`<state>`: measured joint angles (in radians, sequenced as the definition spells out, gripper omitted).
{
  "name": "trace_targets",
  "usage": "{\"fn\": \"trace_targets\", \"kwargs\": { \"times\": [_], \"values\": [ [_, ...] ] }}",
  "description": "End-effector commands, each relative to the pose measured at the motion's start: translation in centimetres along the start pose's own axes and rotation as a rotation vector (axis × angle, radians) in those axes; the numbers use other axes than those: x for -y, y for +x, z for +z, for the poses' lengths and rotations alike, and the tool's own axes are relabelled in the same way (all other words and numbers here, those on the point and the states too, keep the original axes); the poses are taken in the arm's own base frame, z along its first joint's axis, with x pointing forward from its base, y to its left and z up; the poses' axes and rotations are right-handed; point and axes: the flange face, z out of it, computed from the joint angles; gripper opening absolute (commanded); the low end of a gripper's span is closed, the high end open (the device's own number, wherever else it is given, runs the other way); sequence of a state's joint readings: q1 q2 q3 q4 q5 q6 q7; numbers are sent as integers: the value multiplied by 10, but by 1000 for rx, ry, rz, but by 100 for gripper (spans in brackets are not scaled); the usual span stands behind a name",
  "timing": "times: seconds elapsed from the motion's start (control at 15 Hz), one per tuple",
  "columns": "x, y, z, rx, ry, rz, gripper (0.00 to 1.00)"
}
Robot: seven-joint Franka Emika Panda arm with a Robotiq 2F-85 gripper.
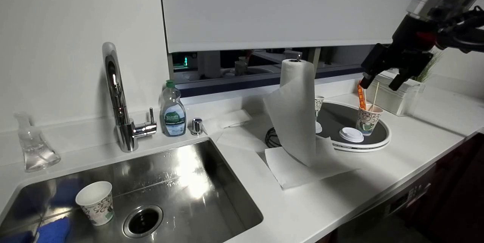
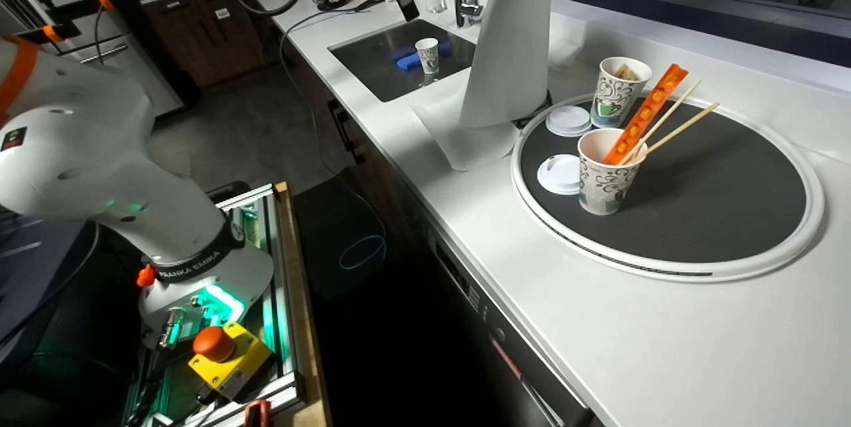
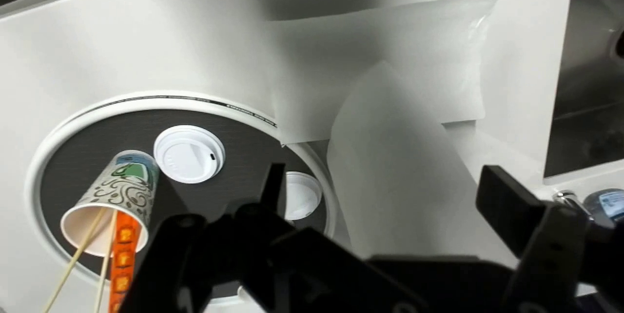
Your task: Move the coffee cup on the right backwards then place the cup on the left forwards and put the white lid on top of the coffee cup at the front.
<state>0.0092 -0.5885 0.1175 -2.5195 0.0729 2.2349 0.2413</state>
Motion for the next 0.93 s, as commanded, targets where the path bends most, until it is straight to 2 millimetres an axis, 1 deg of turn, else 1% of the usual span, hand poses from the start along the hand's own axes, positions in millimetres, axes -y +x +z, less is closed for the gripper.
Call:
{"fn": "trace_targets", "kwargs": {
  "times": [0.0, 0.33, 0.4, 0.53, 0.73, 0.87],
  "values": [
    [-1, 3, 2, 2, -12, 12, 100],
    [-1, 5, 4, 4, -21, 23, 100],
    [1, 10, 8, -5, -43, 88, 100],
    [8, 22, 23, -40, -69, 216, 100],
    [23, 47, 54, -137, -111, 325, 100],
    [18, 62, 77, -189, -157, 398, 100]
  ]
}}
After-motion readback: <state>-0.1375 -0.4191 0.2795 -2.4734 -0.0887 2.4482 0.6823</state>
